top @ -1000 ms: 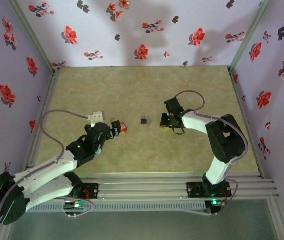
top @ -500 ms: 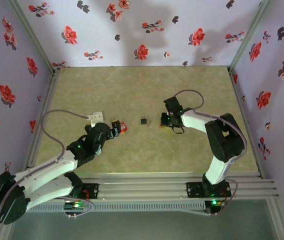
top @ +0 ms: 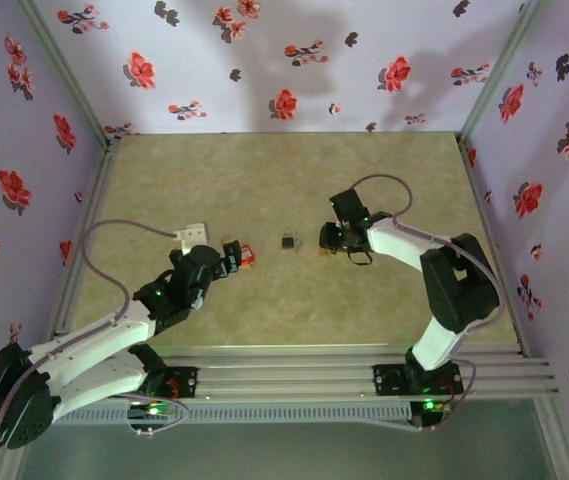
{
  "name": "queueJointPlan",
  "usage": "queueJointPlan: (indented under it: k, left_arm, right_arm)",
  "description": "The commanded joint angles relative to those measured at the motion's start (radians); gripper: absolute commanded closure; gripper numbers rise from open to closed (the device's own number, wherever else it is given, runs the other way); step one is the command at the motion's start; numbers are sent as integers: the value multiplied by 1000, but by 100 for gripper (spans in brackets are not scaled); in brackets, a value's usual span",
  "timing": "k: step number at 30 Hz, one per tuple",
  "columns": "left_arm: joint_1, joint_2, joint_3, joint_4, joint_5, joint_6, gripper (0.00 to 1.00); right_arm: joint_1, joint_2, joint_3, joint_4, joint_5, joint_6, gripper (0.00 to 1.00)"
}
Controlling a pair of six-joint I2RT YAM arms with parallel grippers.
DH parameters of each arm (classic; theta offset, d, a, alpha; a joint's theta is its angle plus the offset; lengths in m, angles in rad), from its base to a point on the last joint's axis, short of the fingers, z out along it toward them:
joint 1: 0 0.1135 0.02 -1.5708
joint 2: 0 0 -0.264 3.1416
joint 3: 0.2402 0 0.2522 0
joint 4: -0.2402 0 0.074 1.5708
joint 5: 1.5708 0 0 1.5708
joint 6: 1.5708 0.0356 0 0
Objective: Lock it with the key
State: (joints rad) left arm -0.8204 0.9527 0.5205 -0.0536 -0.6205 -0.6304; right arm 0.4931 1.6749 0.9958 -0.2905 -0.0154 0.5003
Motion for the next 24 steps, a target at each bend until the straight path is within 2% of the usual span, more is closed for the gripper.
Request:
queueJointPlan:
  k: [1,4,6,7,18,24]
  left_arm:
    - [-5,0,6,-13,-56,-34,0]
    - [-3,-2,9,-21,-67,-41,0]
    - [-2,-5,7,-27,-77,-47,0]
    - [-2,-8,7,-31,-84,-53,0]
    - [12,-132,-54,-57,-196,-133,0]
    - [20,-255,-116,-61,-263,-185,0]
  right_arm:
    - [28,-72,36,-56,63,-15,45]
    - [79,-92,49,-89,129,-33,27]
    - [124,-99,54,-103,201,-34,6]
    - [152,-101,55,-103,241,-39,1]
    - [343,-89,98,-71,323,-11,1]
    - [441,0,189,-83,370,10,1]
